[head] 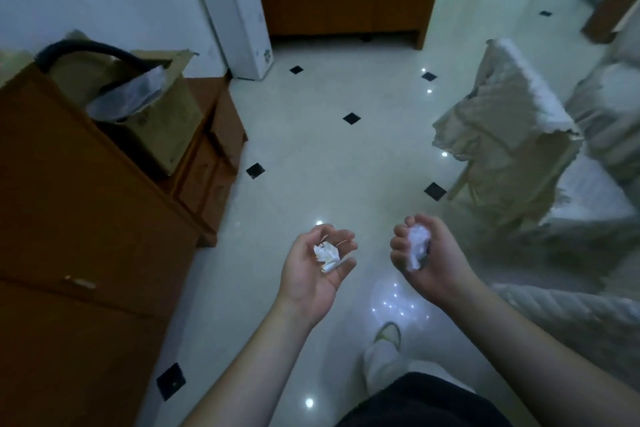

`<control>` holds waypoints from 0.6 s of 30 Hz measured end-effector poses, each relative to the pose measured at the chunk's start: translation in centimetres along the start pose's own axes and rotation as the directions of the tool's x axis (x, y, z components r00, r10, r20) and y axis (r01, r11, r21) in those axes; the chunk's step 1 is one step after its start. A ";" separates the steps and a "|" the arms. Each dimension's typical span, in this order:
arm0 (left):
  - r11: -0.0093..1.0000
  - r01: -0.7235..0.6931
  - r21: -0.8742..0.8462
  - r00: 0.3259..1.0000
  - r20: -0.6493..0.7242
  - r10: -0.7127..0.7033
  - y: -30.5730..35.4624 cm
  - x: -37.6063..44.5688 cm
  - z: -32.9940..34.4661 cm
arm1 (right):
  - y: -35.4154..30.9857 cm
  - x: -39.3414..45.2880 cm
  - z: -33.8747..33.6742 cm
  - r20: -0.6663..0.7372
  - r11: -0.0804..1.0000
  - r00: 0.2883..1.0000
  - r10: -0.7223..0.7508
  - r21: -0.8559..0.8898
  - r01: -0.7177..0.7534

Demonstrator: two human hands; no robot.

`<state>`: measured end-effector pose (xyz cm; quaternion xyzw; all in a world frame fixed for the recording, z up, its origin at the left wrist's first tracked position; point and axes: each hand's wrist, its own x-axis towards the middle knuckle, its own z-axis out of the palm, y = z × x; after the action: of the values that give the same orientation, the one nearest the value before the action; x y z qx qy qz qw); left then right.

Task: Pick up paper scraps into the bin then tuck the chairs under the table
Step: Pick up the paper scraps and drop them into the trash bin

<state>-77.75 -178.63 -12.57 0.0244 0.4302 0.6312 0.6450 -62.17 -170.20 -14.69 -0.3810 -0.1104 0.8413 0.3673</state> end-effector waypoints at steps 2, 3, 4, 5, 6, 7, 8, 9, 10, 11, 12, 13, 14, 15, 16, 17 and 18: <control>0.998 0.047 0.029 0.999 0.008 -0.048 0.0 3.8 2.7 | -3.5 2.2 -0.9 -0.034 0.997 0.998 -0.045 0.059 0.047; 0.997 0.067 0.042 0.997 0.023 -0.068 0.2 5.5 4.0 | -5.2 3.3 -1.1 -0.047 0.994 0.997 -0.063 0.087 0.067; 0.995 0.083 0.054 0.996 0.038 -0.085 0.5 7.2 5.3 | -7.0 4.3 -1.3 -0.062 0.990 0.995 -0.076 0.112 0.083; 0.993 0.098 0.066 0.994 0.048 -0.101 0.9 8.6 6.5 | -8.6 5.2 -1.4 -0.086 0.987 0.993 -0.085 0.132 0.096; 0.991 0.107 0.080 0.992 0.052 -0.111 1.4 10.0 7.6 | -10.1 6.1 -1.3 -0.109 0.984 0.990 -0.093 0.140 0.108; 0.990 0.106 0.092 0.992 0.056 -0.111 2.1 11.4 8.6 | -11.5 7.0 -1.2 -0.118 0.983 0.988 -0.104 0.136 0.120; 0.990 0.100 0.101 0.993 0.056 -0.106 2.7 13.0 9.5 | -12.7 8.1 -0.9 -0.115 0.983 0.987 -0.115 0.129 0.130; 0.989 0.096 0.109 0.993 0.053 -0.102 3.3 14.5 10.4 | -13.8 9.3 -0.4 -0.111 0.983 0.986 -0.124 0.123 0.138; 0.988 0.098 0.120 0.993 0.051 -0.104 3.8 16.0 11.3 | -14.8 10.5 0.1 -0.114 0.983 0.985 -0.128 0.118 0.141; 0.986 0.100 0.130 0.993 0.047 -0.107 4.2 17.5 12.2 | -15.6 11.7 0.7 -0.117 0.983 0.984 -0.131 0.114 0.144; 0.986 0.098 0.133 0.994 0.039 -0.104 4.7 18.8 12.9 | -16.4 13.0 1.4 -0.111 0.983 0.985 -0.130 0.118 0.143; 0.988 0.090 0.128 0.995 0.030 -0.095 5.1 20.3 13.6 | -17.1 14.4 2.1 -0.102 0.982 0.987 -0.127 0.128 0.140; 0.990 0.080 0.118 0.996 0.018 -0.082 5.6 21.7 14.0 | -17.7 15.8 2.8 -0.095 0.981 0.988 -0.124 0.139 0.136; 0.992 0.073 0.104 0.997 0.008 -0.074 6.3 23.2 14.4 | -18.3 17.4 3.5 -0.091 0.981 0.989 -0.119 0.144 0.131; 0.993 0.073 0.092 0.997 0.001 -0.074 7.0 24.8 14.6 | -18.9 19.0 4.3 -0.089 0.982 0.989 -0.114 0.144 0.126; 0.994 0.078 0.079 0.997 0.000 -0.078 7.9 26.4 14.6 | -19.5 20.7 5.2 -0.087 0.982 0.990 -0.110 0.142 0.122; 0.994 0.085 0.065 0.996 0.000 -0.085 8.9 28.2 14.5 | -20.0 22.5 6.1 -0.084 0.982 0.991 -0.108 0.144 0.119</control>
<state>-81.05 -145.85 -13.09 0.0280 0.4500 0.5887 0.6709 -65.80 -139.70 -13.86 -0.3775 -0.0548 0.8097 0.4460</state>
